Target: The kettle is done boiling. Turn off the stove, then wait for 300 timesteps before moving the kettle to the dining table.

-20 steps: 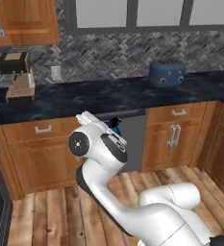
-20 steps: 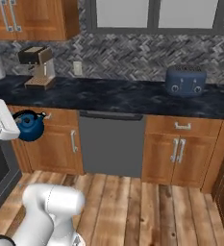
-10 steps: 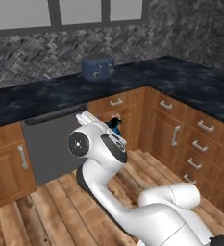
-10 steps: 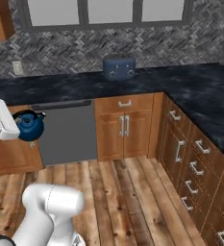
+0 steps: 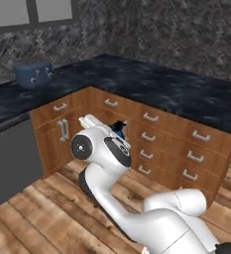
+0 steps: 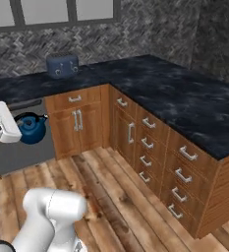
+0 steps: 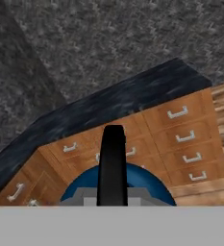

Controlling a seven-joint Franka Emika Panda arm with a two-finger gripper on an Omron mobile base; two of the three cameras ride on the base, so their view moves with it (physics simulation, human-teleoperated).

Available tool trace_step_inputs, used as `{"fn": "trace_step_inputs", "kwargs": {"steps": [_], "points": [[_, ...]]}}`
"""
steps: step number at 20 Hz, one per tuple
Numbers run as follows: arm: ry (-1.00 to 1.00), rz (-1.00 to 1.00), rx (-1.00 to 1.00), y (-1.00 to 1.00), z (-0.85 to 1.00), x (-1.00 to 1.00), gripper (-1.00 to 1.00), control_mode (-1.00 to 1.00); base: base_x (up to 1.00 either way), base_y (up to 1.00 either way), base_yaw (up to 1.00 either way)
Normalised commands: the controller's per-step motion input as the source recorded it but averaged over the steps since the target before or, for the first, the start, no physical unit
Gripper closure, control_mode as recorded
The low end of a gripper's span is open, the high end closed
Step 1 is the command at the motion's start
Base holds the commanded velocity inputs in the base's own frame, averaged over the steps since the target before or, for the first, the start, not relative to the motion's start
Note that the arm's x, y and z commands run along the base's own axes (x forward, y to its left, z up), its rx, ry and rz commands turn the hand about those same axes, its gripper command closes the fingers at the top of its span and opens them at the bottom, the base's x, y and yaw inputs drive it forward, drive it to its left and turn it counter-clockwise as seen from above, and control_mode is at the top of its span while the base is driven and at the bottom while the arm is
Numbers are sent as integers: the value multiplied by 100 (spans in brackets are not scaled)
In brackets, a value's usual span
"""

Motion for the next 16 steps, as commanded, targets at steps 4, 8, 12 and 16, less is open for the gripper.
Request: {"fn": "trace_step_inputs", "kwargs": {"steps": [4,8,12,16], "points": [[0,0,0,0,0,0,100,100,-52,-34,-42],[0,0,0,0,0,0,100,100,-35,-49,-34],[0,0,0,0,0,0,100,100,-35,-62,-28],[0,0,0,0,0,0,100,100,-22,-70,-23]]}}
